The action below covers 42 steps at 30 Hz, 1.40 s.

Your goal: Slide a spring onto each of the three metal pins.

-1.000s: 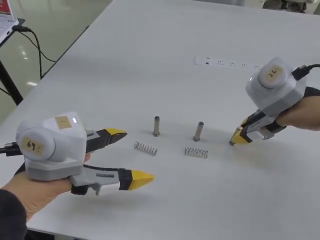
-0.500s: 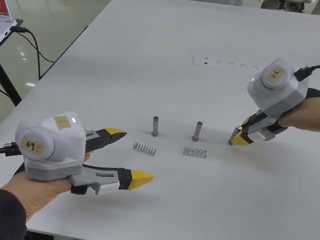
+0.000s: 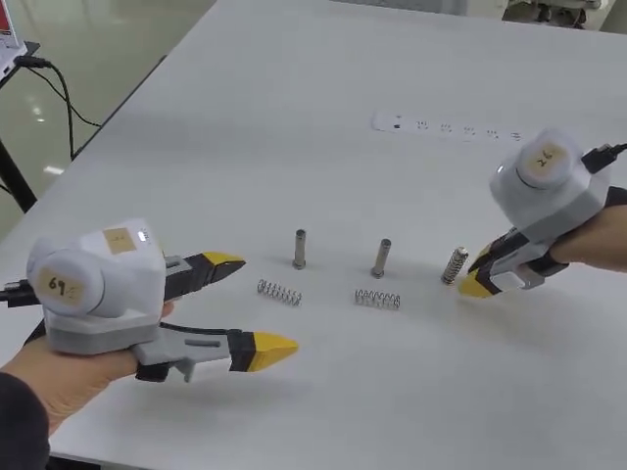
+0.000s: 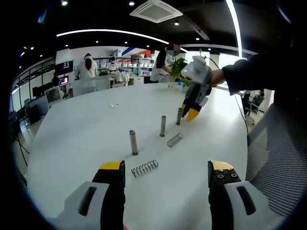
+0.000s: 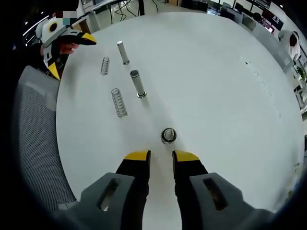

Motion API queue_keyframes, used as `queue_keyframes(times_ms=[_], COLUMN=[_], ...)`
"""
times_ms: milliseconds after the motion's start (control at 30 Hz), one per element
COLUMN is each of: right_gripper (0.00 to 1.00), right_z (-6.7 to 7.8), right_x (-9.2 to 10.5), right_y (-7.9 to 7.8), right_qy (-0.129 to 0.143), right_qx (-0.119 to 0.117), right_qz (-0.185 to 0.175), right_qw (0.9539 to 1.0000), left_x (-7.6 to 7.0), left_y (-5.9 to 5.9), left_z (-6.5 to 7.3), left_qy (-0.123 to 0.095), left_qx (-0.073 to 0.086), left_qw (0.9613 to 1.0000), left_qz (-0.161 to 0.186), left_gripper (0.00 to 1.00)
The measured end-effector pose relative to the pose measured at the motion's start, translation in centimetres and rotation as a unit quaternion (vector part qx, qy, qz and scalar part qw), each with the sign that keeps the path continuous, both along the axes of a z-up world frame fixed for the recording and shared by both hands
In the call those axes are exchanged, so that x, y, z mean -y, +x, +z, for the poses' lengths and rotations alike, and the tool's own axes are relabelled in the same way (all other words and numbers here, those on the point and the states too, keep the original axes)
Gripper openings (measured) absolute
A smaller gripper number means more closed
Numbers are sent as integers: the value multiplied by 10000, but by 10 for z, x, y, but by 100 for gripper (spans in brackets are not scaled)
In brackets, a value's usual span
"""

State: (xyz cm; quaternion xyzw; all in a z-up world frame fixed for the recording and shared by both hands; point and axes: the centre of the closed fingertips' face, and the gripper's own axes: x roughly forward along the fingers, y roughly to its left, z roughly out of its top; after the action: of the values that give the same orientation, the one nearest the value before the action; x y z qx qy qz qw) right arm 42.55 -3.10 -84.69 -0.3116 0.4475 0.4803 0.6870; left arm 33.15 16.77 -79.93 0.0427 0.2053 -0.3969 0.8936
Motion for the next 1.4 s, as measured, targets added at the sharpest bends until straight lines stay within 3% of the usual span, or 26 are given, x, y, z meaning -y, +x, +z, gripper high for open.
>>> queue_keyframes(times_ms=[433, 833, 1400], right_gripper=[20, 21, 21], right_z=[-5, -6, 4], right_x=[-4, -22, -55], right_y=[-24, -48, -45], right_qy=[-12, 77, 154], right_qx=[-77, -144, 20], right_qz=[107, 312, 749], right_qw=[9999, 9994, 9971], left_x=[3, 4, 3], left_y=[-1, -2, -3], left_z=[1, 2, 5], left_qy=[-16, -20, -32], left_qx=[12, 31, 61], left_qw=[10000, 10000, 10000], left_qz=[-47, -68, -49], left_gripper=[69, 68, 68])
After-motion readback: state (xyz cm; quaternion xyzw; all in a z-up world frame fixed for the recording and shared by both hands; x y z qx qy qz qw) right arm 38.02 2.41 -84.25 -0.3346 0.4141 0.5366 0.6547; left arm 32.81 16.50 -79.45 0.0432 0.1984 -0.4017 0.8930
